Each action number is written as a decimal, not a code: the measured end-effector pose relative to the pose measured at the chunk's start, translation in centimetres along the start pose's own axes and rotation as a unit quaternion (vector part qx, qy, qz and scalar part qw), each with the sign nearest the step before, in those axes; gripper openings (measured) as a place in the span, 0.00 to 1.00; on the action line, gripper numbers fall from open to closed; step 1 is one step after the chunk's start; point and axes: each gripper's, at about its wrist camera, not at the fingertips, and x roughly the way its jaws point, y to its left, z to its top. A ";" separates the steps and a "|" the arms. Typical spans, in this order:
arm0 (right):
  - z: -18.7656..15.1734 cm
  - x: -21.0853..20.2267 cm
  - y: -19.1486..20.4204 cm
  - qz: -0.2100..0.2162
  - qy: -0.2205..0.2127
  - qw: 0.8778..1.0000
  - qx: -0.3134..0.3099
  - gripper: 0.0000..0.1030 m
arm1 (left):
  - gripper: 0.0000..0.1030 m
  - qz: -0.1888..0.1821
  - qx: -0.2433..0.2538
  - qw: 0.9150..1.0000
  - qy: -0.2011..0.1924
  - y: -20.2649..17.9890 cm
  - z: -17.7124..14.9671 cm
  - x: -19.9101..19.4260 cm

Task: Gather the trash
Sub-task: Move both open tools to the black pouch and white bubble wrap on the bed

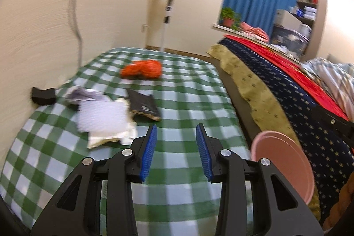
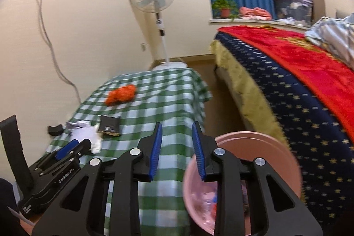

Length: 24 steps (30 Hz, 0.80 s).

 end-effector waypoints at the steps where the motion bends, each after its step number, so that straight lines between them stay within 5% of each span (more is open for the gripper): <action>1: 0.0 0.5 0.4 0.009 0.001 1.000 0.000 0.25 | 0.35 0.009 -0.007 1.000 -0.003 0.7 0.1 0.1; 13: -0.4 8.8 6.4 0.107 0.039 0.993 -0.033 0.24 | 0.35 0.076 -0.063 0.995 -0.007 6.1 1.1 1.4; 24: -2.3 15.2 13.2 0.133 0.095 0.976 -0.144 0.28 | 0.35 0.118 -0.121 0.986 0.004 10.9 1.9 2.9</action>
